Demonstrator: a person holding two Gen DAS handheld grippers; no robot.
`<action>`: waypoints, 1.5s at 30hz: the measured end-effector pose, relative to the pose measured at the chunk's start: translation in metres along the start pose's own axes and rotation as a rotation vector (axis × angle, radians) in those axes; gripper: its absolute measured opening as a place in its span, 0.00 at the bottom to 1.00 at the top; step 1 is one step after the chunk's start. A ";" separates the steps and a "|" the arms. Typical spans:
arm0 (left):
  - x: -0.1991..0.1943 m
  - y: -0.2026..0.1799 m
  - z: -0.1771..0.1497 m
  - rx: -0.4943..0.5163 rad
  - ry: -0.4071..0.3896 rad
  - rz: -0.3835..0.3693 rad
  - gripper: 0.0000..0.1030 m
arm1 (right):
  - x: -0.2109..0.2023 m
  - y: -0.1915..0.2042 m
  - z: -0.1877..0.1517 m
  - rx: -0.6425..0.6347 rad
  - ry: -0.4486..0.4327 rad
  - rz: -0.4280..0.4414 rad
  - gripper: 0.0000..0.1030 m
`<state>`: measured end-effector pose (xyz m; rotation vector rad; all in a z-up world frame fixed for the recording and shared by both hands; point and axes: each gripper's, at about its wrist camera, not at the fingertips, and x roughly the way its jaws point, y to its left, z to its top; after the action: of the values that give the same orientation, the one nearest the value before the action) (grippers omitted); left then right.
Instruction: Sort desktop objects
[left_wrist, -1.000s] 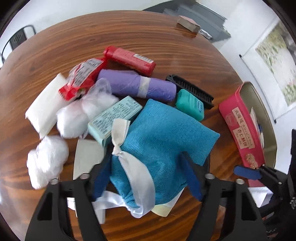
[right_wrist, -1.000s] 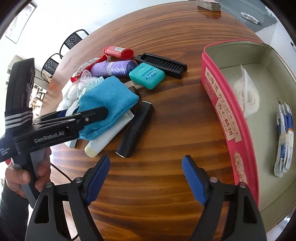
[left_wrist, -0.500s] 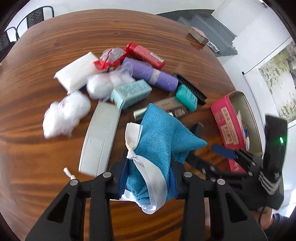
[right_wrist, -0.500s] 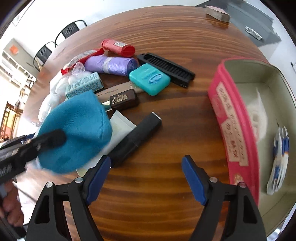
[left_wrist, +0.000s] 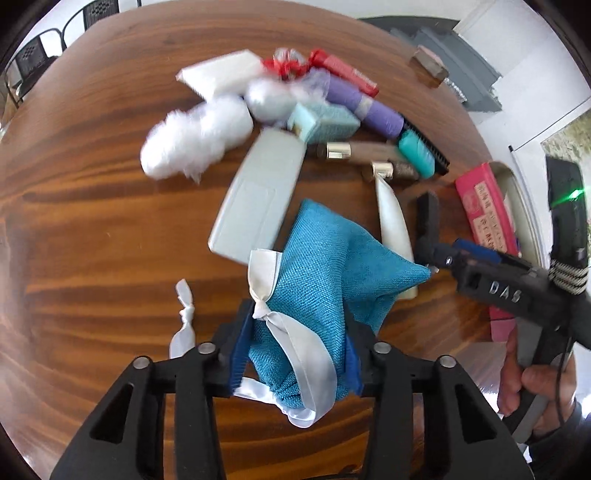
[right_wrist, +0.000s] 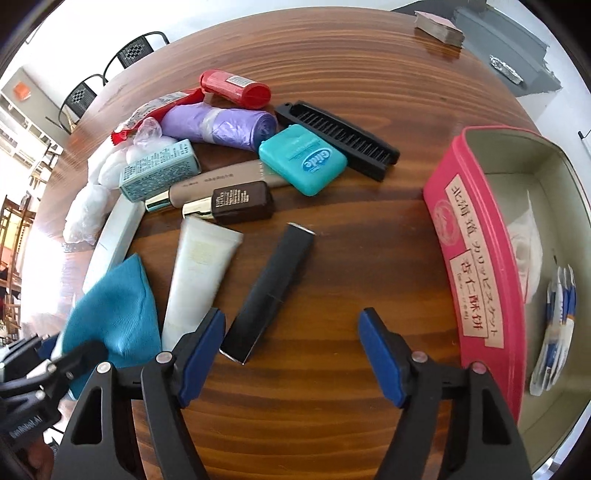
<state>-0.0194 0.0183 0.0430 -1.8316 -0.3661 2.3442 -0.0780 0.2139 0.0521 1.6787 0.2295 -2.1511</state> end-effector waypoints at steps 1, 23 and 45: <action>0.002 -0.003 0.000 0.006 0.004 0.002 0.51 | 0.000 0.001 0.001 -0.004 0.001 -0.002 0.76; -0.017 -0.019 -0.017 0.028 -0.043 0.021 0.36 | -0.016 0.029 -0.037 -0.061 -0.041 0.030 0.21; -0.083 -0.141 0.000 0.220 -0.187 -0.069 0.33 | -0.132 -0.109 -0.056 0.145 -0.332 0.016 0.13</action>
<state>-0.0042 0.1319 0.1592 -1.4852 -0.1799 2.4059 -0.0465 0.3611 0.1509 1.3577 -0.0353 -2.4409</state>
